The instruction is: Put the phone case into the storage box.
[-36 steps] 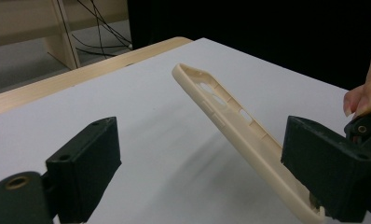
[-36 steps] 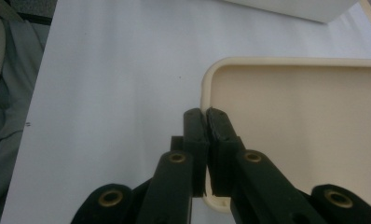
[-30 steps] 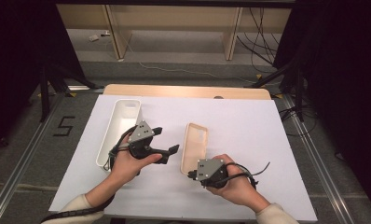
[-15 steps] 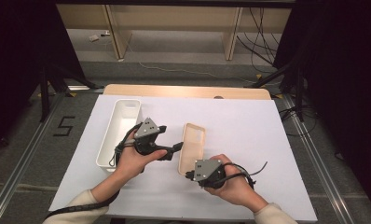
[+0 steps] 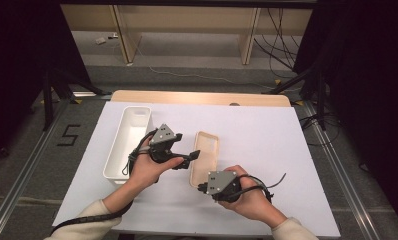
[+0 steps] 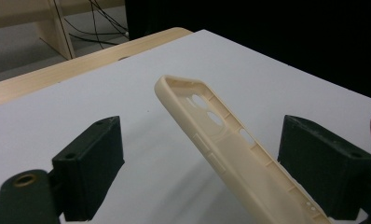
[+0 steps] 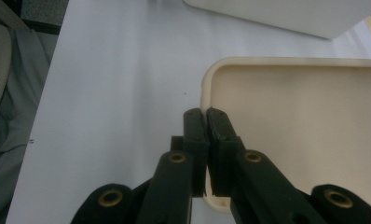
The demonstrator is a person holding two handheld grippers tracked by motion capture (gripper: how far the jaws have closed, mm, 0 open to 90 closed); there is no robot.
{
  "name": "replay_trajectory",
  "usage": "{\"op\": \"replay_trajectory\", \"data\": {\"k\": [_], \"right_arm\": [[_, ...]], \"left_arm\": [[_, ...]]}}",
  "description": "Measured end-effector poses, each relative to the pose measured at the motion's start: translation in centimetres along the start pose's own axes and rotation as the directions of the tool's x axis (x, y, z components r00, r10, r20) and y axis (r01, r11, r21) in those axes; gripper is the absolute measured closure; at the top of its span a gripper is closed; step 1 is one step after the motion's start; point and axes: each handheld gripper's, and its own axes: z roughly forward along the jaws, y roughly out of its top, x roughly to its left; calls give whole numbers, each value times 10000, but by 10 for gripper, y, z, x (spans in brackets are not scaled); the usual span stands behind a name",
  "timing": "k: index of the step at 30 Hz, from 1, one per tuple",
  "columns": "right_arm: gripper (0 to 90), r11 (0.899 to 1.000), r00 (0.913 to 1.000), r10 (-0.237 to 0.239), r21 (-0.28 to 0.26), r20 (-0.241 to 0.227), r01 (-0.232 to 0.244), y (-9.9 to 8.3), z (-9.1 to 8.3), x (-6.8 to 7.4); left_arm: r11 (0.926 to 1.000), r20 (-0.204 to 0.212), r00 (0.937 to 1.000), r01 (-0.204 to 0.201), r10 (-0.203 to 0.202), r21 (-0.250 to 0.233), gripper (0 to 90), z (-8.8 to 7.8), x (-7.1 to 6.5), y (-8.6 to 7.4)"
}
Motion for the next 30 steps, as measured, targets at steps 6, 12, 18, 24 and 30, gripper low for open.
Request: {"op": "replay_trajectory", "data": {"k": [6, 12, 18, 24, 30], "right_arm": [[882, 10000, 10000, -58, -67, 25, 58, 3, 0, 1], [882, 9999, 9999, -110, -93, 12, 110, 3, 0, 1], [882, 9998, 9999, -151, -139, 35, 151, 4, 0, 2], [882, 9997, 9998, -194, -133, -43, 193, 5, 0, 3], [882, 9995, 9996, -275, -180, 49, 276, 6, -1, 3]], "left_arm": [[9996, -52, 9998, 197, -196, 210, 146, 6, 2, -1], [9988, -83, 9993, 380, -378, 294, 150, 9, 4, -2], [9980, -5, 9991, 432, -432, 464, 154, 12, 5, -2], [9959, 13, 9982, 592, -595, 682, 178, 15, 4, -4], [9944, 190, 9974, 677, -694, 806, 226, 16, 4, -5]]}}
